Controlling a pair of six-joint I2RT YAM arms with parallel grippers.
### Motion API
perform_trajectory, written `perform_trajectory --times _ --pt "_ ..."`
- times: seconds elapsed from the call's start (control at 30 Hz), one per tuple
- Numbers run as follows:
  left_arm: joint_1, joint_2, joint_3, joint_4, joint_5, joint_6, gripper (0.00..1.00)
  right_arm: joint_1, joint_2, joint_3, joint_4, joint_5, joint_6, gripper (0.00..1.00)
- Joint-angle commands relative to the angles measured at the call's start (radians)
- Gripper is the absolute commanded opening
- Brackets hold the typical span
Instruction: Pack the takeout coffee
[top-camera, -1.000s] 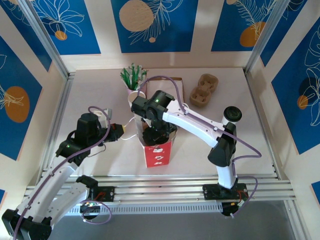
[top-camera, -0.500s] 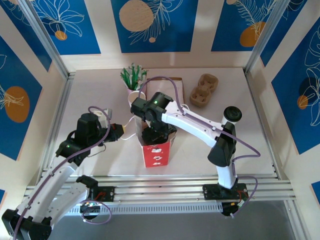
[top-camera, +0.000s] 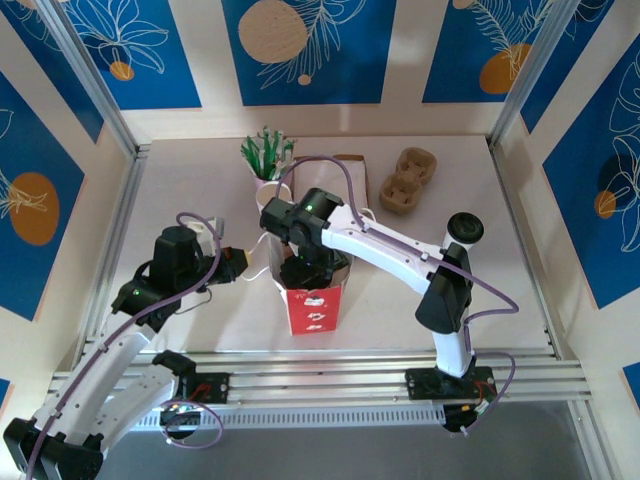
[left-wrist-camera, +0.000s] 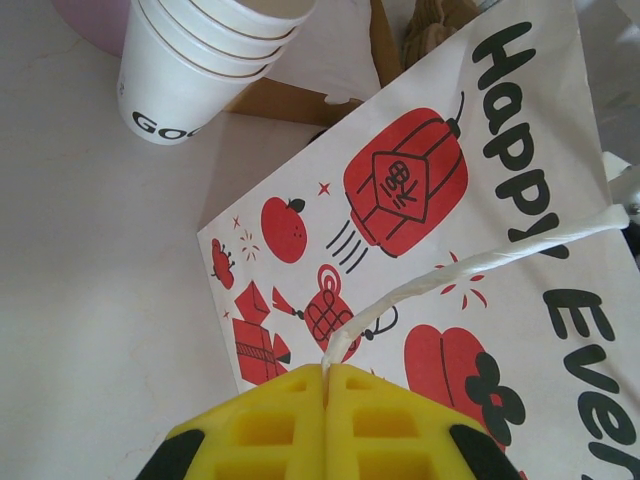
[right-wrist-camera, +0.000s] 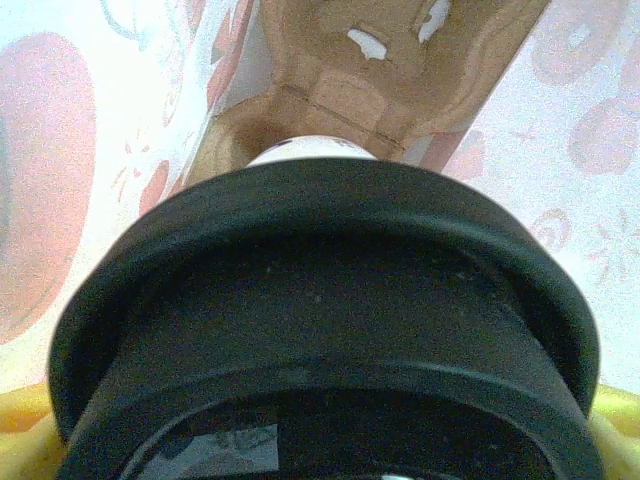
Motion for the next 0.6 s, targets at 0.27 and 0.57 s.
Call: perform_trajectory --times 0.27,0.57 --pt "-0.020 -0.004 -0.006 -0.012 -0.010 0.010 0.00 0.001 -0.064 -0.131 0.056 -0.048 0.032 0.84" --pt "-0.022 -0.005 -0.002 -0.012 -0.011 0.009 0.00 0.001 -0.073 -0.170 0.094 -0.071 0.037 0.84"
